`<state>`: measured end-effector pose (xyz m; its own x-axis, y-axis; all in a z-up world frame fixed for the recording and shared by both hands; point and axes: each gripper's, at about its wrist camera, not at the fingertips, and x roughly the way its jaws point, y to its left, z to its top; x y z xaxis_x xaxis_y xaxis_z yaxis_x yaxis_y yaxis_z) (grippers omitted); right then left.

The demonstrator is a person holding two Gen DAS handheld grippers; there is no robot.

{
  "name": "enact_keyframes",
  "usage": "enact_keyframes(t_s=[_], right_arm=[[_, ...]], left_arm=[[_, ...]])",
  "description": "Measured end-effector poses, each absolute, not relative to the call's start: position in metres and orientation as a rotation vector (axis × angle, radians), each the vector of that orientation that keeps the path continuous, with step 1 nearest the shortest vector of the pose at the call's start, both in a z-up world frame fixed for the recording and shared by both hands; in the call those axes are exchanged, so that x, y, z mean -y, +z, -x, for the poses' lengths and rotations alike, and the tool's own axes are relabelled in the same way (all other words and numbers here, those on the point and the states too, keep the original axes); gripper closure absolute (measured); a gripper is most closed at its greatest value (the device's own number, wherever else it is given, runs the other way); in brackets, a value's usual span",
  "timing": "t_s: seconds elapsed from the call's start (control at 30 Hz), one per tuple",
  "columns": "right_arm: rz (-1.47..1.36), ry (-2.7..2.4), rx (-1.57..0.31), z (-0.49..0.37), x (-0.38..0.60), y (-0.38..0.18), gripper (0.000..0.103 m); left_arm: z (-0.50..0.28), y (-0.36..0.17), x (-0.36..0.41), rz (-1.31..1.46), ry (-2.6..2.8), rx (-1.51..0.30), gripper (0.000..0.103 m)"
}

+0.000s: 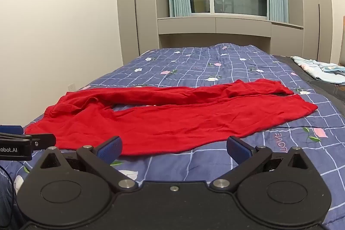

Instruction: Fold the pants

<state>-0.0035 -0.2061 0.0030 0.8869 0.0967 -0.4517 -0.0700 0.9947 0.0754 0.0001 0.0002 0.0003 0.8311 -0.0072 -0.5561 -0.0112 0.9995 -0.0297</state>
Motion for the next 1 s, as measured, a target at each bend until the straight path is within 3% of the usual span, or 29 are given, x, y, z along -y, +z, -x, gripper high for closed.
enact_keyframes(t_s=[1.0], right_arm=[[-0.039, 0.083, -0.465, 0.0016, 0.2046, 0.0012, 0.000]], left_arm=[[0.0003, -0.0009, 0.0014, 0.050, -0.014, -0.605, 0.000]])
